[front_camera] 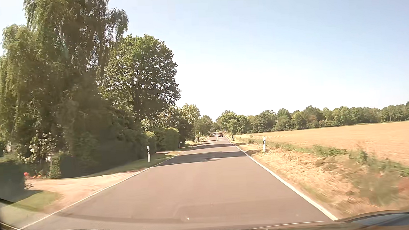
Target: Follow the waypoints while adhering to traffic rules and regulations
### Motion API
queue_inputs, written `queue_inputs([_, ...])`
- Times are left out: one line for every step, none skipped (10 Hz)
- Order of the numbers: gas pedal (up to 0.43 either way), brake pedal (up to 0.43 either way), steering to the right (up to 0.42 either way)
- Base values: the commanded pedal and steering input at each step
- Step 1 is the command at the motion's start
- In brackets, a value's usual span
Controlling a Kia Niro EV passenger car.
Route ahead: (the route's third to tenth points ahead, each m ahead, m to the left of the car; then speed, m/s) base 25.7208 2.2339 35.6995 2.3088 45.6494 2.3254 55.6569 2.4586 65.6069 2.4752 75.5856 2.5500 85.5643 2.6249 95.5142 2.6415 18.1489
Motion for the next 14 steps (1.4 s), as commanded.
queue_inputs([0.189,0.000,-0.001])
queue_inputs([0.189,0.000,-0.001])
queue_inputs([0.189,0.000,-0.001])
queue_inputs([0.189,0.000,-0.001])
queue_inputs([0.197,0.000,-0.001])
queue_inputs([0.197,0.000,-0.001])
queue_inputs([0.197,0.000,-0.001])
queue_inputs([0.197,0.000,-0.001])
queue_inputs([0.197,0.000,-0.001])
queue_inputs([0.197,0.000,0.000])
queue_inputs([0.197,0.000,0.000])
queue_inputs([0.197,0.000,0.000])
queue_inputs([0.169,0.000,0.000])
queue_inputs([0.157,0.000,0.000])
